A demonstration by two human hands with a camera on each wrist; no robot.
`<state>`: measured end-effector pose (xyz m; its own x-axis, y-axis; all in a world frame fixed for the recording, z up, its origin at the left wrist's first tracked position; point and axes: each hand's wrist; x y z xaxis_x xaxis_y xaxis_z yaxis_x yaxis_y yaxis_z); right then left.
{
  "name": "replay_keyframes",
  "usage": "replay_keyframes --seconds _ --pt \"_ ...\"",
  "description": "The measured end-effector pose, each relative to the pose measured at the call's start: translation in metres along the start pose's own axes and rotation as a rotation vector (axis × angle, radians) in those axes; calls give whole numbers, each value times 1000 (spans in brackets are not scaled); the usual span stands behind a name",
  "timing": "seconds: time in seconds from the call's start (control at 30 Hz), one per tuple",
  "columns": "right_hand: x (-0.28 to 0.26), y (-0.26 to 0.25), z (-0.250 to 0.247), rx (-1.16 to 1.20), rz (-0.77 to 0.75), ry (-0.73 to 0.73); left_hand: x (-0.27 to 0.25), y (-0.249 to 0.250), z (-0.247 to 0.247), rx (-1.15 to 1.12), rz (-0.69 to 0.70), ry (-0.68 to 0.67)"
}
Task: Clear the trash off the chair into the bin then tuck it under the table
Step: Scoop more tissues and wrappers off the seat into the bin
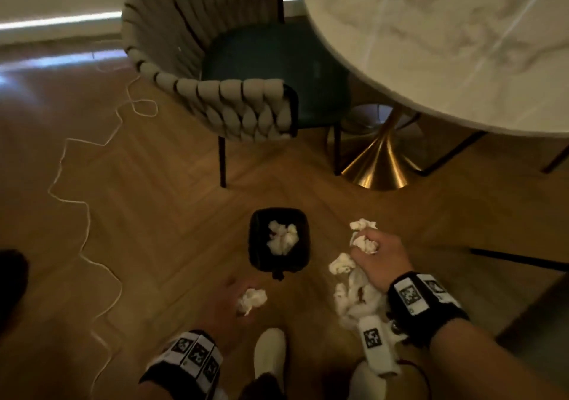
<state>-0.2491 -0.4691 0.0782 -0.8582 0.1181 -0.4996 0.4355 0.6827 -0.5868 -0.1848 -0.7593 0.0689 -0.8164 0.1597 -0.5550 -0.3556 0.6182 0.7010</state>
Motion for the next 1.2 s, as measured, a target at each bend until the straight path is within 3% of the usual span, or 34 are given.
replay_keyframes --seconds 0.13,0.3,0.43,0.5,0.6,0.73,0.97,1.1,1.2 --pt "96 -22 115 60 -58 33 55 -72 2 -77 -55 28" --pt "193 1 236 49 -108 86 110 -138 24 -204 24 156" --pt "211 39 283 -64 -45 -126 135 -162 37 -155 -19 161" --pt "205 48 278 -113 -45 -181 143 -160 38 -158 -22 140" --pt "184 56 255 -132 -53 -110 165 -147 39 -172 -5 133" --pt "141 80 207 -113 15 -144 213 -121 52 -116 -32 72" --pt "76 172 133 -122 233 -233 306 -110 92 319 -223 -201" --pt "44 208 109 -111 351 -199 303 -104 88 397 -184 -176" --pt "14 201 86 -131 388 -218 274 -91 73 358 -184 -177"
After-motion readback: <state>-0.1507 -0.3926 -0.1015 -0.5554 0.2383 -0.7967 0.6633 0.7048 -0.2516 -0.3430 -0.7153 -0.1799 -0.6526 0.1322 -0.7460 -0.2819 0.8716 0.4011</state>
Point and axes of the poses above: each hand's wrist, its own x-axis towards the middle knuckle, its own z-axis out of the palm, y = z × x, and after that the axes turned 14 degrees about -x, right-handed
